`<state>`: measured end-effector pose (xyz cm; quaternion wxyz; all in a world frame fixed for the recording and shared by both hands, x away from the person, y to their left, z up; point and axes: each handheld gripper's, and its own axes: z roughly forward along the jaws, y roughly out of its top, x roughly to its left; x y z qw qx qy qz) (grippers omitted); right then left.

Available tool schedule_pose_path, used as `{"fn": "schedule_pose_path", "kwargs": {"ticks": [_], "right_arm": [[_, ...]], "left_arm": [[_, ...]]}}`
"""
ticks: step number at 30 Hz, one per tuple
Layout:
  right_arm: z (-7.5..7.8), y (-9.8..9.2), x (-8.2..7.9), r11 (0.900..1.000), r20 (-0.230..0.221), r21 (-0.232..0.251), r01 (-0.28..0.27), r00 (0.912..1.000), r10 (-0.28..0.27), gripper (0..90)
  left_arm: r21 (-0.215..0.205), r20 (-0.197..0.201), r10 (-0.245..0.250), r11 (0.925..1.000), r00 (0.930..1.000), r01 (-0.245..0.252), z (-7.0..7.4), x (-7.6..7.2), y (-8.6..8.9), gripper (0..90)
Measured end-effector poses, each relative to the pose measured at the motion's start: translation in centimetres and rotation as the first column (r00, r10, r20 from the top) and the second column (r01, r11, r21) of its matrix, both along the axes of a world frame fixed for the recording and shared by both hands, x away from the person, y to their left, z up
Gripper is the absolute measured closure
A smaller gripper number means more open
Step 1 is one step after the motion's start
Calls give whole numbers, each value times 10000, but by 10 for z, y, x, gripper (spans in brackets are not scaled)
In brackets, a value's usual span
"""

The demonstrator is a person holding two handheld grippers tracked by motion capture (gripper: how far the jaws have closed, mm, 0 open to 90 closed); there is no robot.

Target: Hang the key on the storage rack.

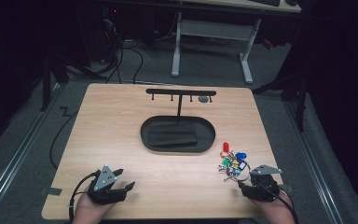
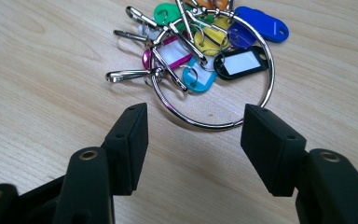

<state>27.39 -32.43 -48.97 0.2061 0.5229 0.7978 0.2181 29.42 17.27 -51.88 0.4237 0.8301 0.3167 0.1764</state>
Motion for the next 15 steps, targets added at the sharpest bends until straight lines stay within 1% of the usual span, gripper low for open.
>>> {"fn": "schedule_pose_path", "kwargs": {"ticks": [1,2,4,5,6,8,10,11,12,15], "right_arm": [[0,0,0,10000,0,0,0,10000,0,417],[1,2,4,9998,-223,-177,-128,9997,124,415],[3,3,9,9991,-506,-350,-243,9985,225,412],[3,3,9,9991,-506,-350,-243,9985,225,412],[6,4,15,9981,-706,-535,-299,9972,261,410],[10,4,21,9969,-864,-699,-370,9958,309,407],[12,5,24,9966,-930,-728,-383,9952,315,405],[12,5,24,9966,-930,-728,-383,9952,315,405],[15,6,30,9957,-1084,-830,-416,9936,325,403],[18,8,37,9937,-1225,-998,-504,9917,380,400]], "left_arm": [[0,0,0,10000,10000,0,0,0,0,342],[215,100,-18,9998,9999,15,0,-2,0,338],[168,64,32,9999,10000,-33,1,-4,3,338],[168,64,32,9999,10000,-33,1,-4,3,338],[61,70,80,9999,9999,-80,2,-5,4,338],[-39,38,148,9999,9999,-148,2,-5,8,339],[-78,-35,153,9999,9999,-154,1,-3,9,339],[-78,-35,153,9999,9999,-154,1,-3,9,339],[-56,-39,130,9999,9999,-130,1,-3,9,339],[18,-32,34,10000,10000,-34,0,-4,8,339]]}}
